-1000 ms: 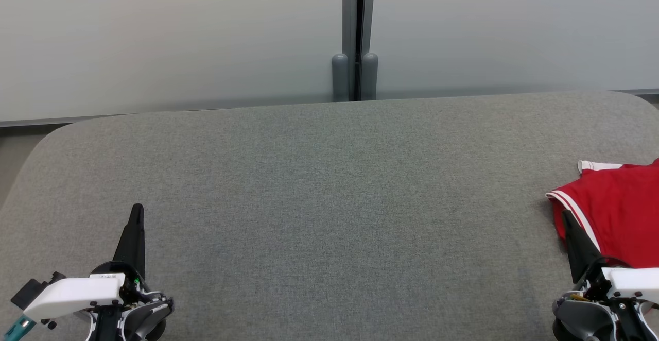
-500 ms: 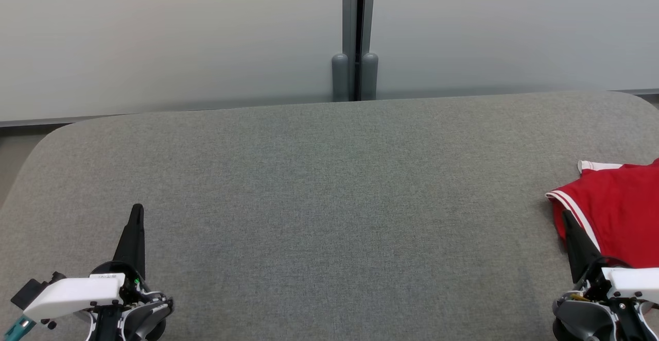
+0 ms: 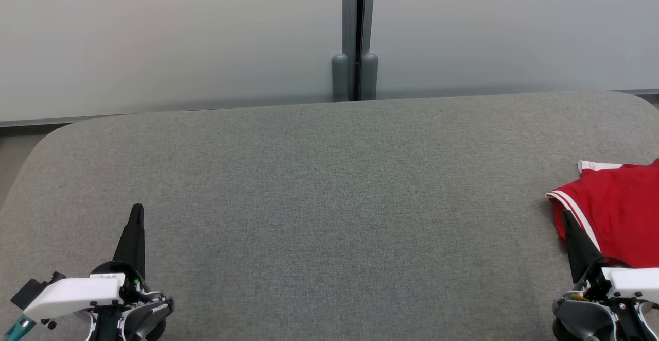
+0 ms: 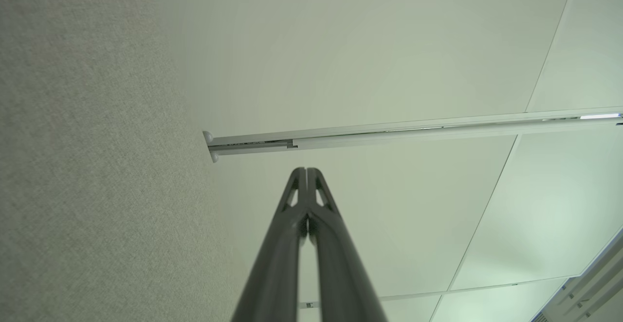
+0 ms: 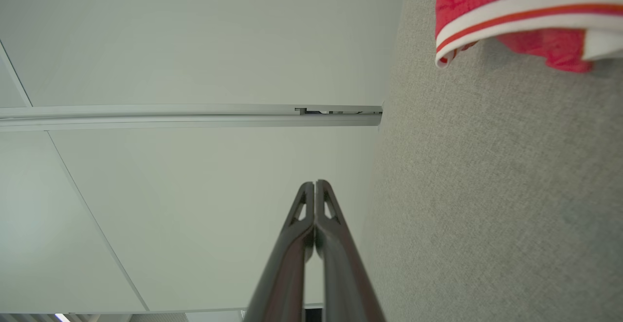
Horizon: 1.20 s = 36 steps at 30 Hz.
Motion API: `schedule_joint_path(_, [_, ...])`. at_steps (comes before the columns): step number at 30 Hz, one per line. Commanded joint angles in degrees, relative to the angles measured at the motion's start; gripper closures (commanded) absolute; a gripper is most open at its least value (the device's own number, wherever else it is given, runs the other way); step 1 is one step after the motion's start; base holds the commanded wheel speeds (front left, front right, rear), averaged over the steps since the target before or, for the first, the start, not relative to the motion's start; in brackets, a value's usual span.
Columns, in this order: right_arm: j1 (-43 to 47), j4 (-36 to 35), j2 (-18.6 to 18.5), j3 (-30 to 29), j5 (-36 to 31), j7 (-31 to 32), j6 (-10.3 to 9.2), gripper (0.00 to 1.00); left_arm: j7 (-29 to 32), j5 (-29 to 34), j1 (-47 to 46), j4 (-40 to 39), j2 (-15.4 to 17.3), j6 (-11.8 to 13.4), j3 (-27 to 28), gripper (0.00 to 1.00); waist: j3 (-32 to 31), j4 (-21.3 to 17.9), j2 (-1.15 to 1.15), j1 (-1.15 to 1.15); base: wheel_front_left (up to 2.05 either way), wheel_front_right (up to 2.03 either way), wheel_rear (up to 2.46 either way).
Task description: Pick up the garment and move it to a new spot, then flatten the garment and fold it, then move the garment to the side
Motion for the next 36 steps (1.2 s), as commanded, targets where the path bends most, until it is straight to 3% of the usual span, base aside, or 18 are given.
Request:
schedule_joint_path(1, [-0.52, 0.14, -0.2, -0.15, -0.23, 0.22, 0.02, 1.0, 0.17, -0.09, -0.8, -0.01, 0.31, -0.22, 0.21, 1.0, 0.0, 0.0, 0.0, 0.0, 0.0, 0.0, 0.0])
schedule_joint_path(36, [-0.52, 0.15, -0.2, -0.16, -0.25, 0.24, 0.02, 1.0, 0.16, -0.09, -0.8, 0.0, 0.31, -0.22, 0.21, 1.0, 0.0, 0.0, 0.0, 0.0, 0.0, 0.0, 0.0])
